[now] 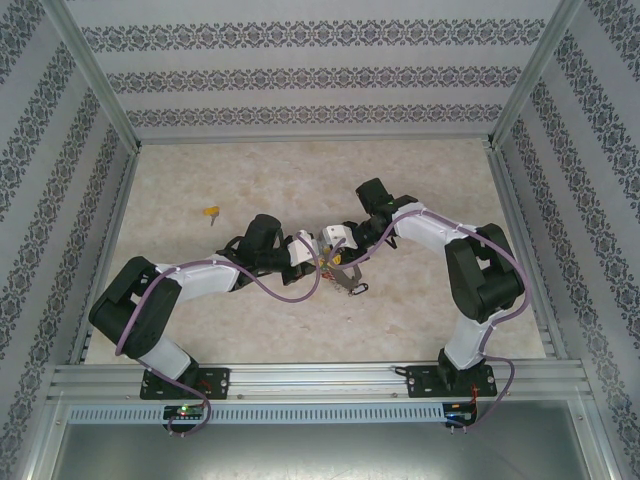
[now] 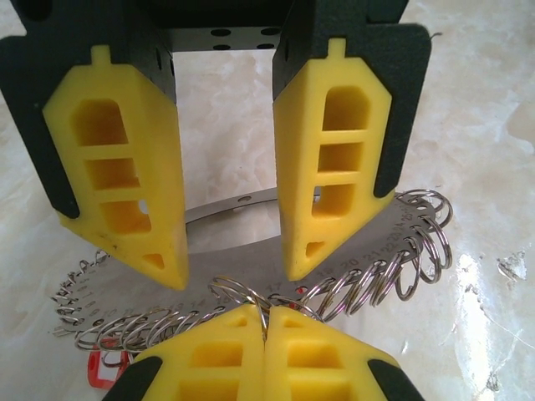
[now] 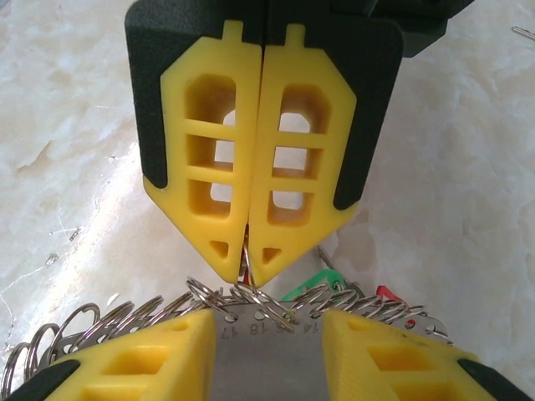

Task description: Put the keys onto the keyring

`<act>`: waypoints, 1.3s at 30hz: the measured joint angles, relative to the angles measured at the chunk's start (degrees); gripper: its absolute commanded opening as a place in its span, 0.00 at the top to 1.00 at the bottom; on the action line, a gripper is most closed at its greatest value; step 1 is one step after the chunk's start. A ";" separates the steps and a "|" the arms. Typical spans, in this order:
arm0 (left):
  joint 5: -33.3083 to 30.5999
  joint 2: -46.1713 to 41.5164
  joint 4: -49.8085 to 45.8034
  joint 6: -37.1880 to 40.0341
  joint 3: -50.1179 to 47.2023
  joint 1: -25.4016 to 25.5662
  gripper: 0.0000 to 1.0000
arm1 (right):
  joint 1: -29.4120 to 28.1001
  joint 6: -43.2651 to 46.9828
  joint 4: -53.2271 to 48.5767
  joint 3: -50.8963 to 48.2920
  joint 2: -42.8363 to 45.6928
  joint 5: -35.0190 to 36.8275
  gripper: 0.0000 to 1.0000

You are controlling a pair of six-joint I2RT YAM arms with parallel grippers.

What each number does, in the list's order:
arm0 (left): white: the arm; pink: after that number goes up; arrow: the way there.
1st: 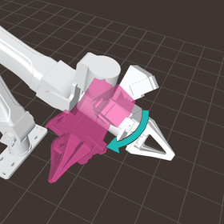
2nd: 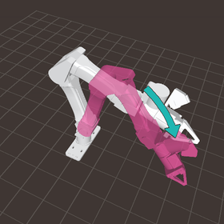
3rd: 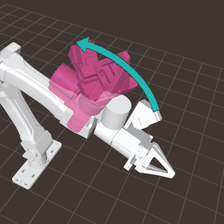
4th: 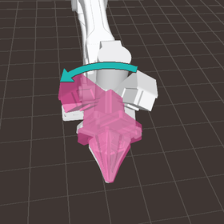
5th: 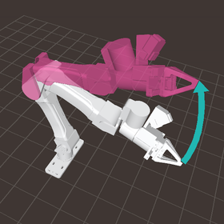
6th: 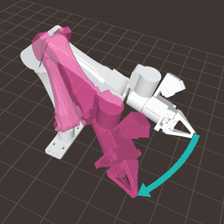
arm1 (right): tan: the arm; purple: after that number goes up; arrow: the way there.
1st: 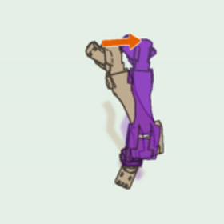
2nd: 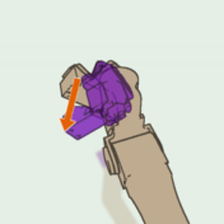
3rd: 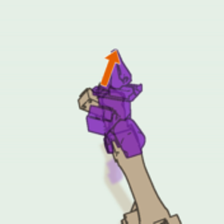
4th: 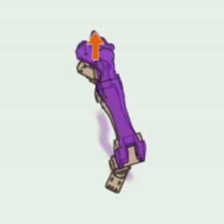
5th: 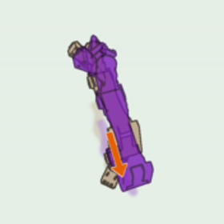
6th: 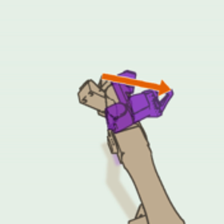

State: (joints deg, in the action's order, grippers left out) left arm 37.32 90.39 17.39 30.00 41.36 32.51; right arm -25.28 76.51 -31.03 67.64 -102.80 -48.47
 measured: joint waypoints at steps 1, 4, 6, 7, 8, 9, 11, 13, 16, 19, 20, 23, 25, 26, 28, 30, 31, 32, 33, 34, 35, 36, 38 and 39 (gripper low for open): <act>0.09 0.00 0.20 0.00 0.00 0.00 1.00 | 0.00 -0.02 0.04 -0.02 0.00 -0.33 0.64; 0.24 -0.02 0.94 0.07 -0.15 0.00 1.00 | 0.00 -0.04 0.20 -0.04 0.00 -0.85 0.64; 0.52 -0.04 1.36 0.33 -0.37 0.00 1.00 | 0.00 -0.04 0.33 -0.04 -0.02 -0.94 0.63; 0.68 -0.07 1.46 0.52 -0.42 0.00 1.00 | 0.00 -0.04 0.46 -0.04 -0.04 -0.96 0.63; 0.85 -0.11 1.51 0.83 -0.46 0.00 1.00 | -0.02 -0.04 0.61 -0.04 -0.11 -1.09 0.63; 0.96 -0.11 1.51 1.01 -0.48 0.02 1.00 | -0.02 -0.04 0.68 -0.04 -0.24 -1.20 0.64; 1.07 -0.11 1.51 1.42 -0.52 0.02 1.00 | -0.13 0.02 0.79 -0.04 -0.57 -1.60 0.69; 1.05 -0.11 1.51 1.62 -0.52 0.02 1.00 | -0.24 -0.02 0.72 -0.04 -0.98 -1.99 0.71; 1.05 -0.13 1.49 1.97 -0.55 0.02 1.00 | -0.39 0.00 0.26 -0.02 -1.42 -2.21 0.72; 1.05 -0.24 1.49 2.03 -0.74 0.02 1.00 | -0.50 0.09 -0.02 0.02 -1.57 -2.21 0.81; 0.96 -0.39 1.51 2.14 -0.87 0.02 1.00 | -0.50 0.22 -0.22 0.02 -1.60 -2.25 0.86; 0.63 -0.90 1.49 2.38 -1.25 0.02 1.00 | -0.50 0.07 -0.59 0.02 -1.62 -2.51 0.89; 0.52 -1.05 1.46 2.60 -1.29 0.02 1.00 | -0.48 0.02 -0.63 0.02 -1.60 -2.64 0.89; 0.39 -1.09 1.46 2.73 -1.29 0.02 1.00 | -0.48 0.00 -0.63 0.02 -1.60 -2.67 0.89; 0.26 -1.25 1.42 2.86 -1.29 0.02 1.00 | -0.44 -0.02 -0.50 0.02 -1.60 -2.86 0.89; 0.07 -1.62 1.33 3.04 -1.42 0.00 1.00 | -0.20 -0.07 -0.46 -0.04 -1.51 -3.34 0.90; -0.02 -1.81 1.36 3.08 -1.51 0.02 1.00 | 0.07 -0.17 -0.42 -0.15 -1.36 -3.63 0.90; -0.04 -1.99 1.40 3.17 -1.57 0.02 1.00 | 0.22 -0.26 -0.33 -0.31 -1.11 -3.96 0.90; -0.04 -2.16 1.51 3.26 -1.70 0.02 1.00 | 0.33 -0.28 -0.24 -0.44 -0.94 -4.26 0.91; -0.09 -2.34 1.68 3.28 -1.86 0.02 1.00 | 0.42 -0.48 -0.26 -0.59 -0.72 -4.57 0.91; -0.11 -2.51 1.97 3.30 -2.08 0.02 1.00 | 0.42 -0.70 -0.31 -0.68 -0.55 -4.74 0.91; -0.28 -2.64 2.10 3.32 -2.25 0.02 1.00 | 0.42 -0.92 -0.31 -0.68 -0.44 -4.76 0.91; -0.70 -2.84 2.51 3.50 -2.51 0.02 1.00 | 0.44 -1.22 -0.22 -0.68 -0.39 -4.81 0.90; -0.96 -2.93 2.60 3.52 -2.67 0.02 1.00 | 0.44 -1.36 -0.13 -0.68 -0.37 -4.85 0.90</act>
State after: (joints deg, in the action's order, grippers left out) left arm 36.36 87.46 19.99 33.52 38.70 32.53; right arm -24.84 75.16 -31.16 66.96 -103.18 -53.32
